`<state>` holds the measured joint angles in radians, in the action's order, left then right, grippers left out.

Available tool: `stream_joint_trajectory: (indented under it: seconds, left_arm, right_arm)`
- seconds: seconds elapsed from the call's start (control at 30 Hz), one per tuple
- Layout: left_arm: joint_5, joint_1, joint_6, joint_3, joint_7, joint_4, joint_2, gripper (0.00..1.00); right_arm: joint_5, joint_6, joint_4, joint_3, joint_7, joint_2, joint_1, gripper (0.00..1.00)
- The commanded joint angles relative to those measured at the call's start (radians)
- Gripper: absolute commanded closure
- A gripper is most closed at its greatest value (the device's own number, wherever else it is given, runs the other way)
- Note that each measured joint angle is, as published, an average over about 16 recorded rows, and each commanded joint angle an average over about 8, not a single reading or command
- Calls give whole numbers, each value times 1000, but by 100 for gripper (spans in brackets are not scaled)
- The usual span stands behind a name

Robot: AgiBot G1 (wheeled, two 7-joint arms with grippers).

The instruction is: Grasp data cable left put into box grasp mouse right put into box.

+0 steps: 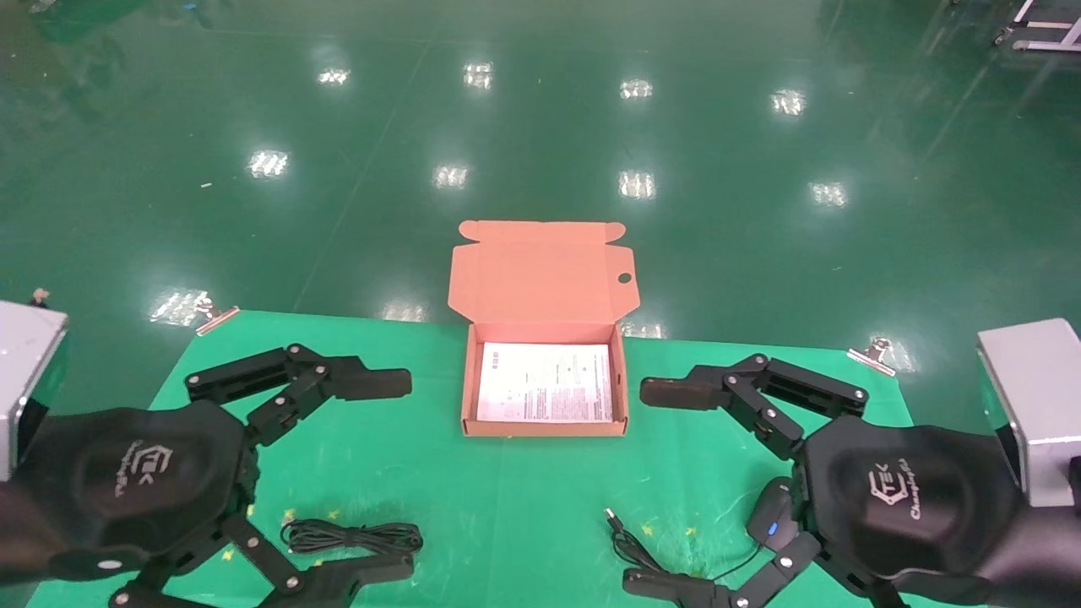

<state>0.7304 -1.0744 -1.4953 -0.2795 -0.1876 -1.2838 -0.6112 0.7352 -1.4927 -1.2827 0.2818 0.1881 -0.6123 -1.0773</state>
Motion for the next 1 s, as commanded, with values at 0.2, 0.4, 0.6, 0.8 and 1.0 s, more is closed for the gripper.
stream_joint_trajectory:
  seconds: [0.2, 0.4, 0.6, 0.8, 1.0]
  left_arm:
    - [0, 0, 0, 0, 0, 0, 0, 0]
    - [0, 0, 0, 0, 0, 0, 0, 0]
    - [5, -3, 1, -2, 1, 0, -1, 0]
    - [52, -34, -17, -23, -7, -5, 7, 0]
    - [195, -130, -51, -102, -54, -2, -10, 0]
  right_arm:
    - [0, 0, 0, 0, 0, 0, 0, 0]
    - [0, 0, 0, 0, 0, 0, 0, 0]
    - [3, 1, 0, 0, -1, 2, 0, 0]
    - [57, 5, -23, 10, -20, 15, -11, 0]
    - [176, -12, -51, 45, -62, 20, -68, 0]
